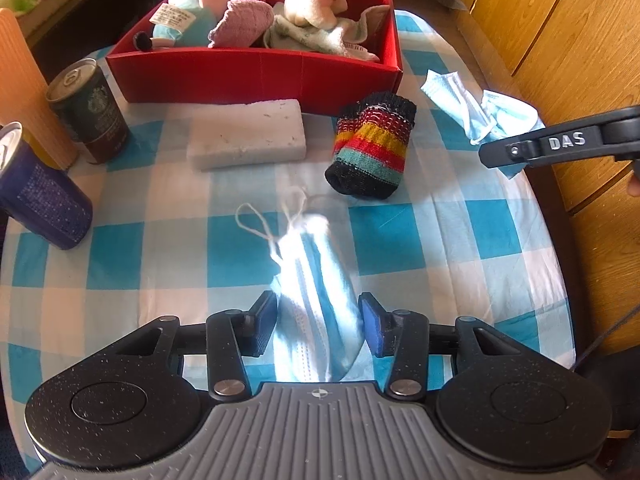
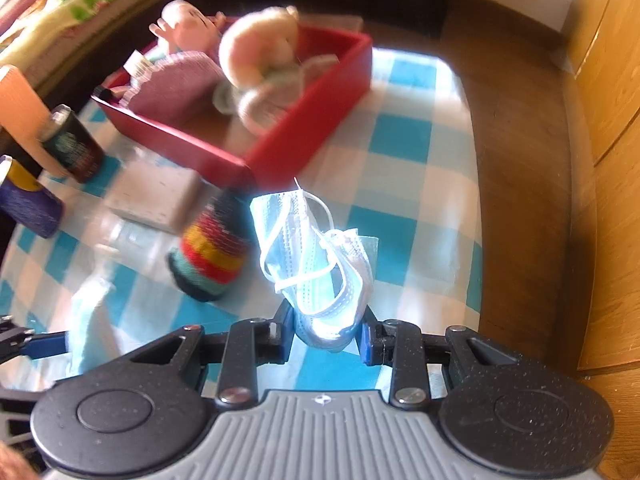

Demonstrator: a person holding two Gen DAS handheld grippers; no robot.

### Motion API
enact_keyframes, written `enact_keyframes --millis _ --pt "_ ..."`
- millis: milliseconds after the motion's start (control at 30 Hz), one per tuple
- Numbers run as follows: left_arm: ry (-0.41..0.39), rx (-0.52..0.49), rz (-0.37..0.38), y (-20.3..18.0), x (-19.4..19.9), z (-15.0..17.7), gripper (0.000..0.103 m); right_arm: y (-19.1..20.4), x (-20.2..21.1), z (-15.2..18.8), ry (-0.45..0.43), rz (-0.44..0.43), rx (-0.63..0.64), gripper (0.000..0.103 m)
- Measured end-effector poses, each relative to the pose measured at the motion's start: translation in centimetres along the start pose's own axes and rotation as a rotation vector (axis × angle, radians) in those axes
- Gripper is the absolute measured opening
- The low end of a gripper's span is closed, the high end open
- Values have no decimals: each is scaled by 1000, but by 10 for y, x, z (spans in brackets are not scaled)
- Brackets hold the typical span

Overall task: Organize soft objects
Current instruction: 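Lift the blue mask with the left gripper while the right gripper lifts its mask toward the box, then carry both held blue masks over the red box and lower them inside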

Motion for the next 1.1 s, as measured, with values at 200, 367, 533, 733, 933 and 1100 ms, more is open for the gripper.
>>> enact_keyframes --millis 200,367,533,733,933,1100 --pt "-43 8 4 0 11 -10 46 18 24 -4 -72 -53 23 9" --pt "-106 17 22 -2 27 -28 44 28 39 -13 -136 -86 35 9" --pt "-164 18 12 -7 38 -49 44 30 52 -28 -197 -104 26 9" --pt "-194 20 11 -11 40 -73 44 23 58 -48 -240 -101 -7 9" --pt "-223 41 20 -9 45 -100 44 18 57 -63 -255 -94 -12 9" --pt "-211 60 42 -3 44 -106 50 15 52 -72 -255 -96 -19 9"
Point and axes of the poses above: each gripper's, at about its wrist camera, not at the fingertips, and x roughly against the way its jaws point, y to its left, z to its underside, the point moved 4 cm from there along -x, roughly the way its jaws point, and after that the axes turned 12 degrees about x, right-handed, at the moved point
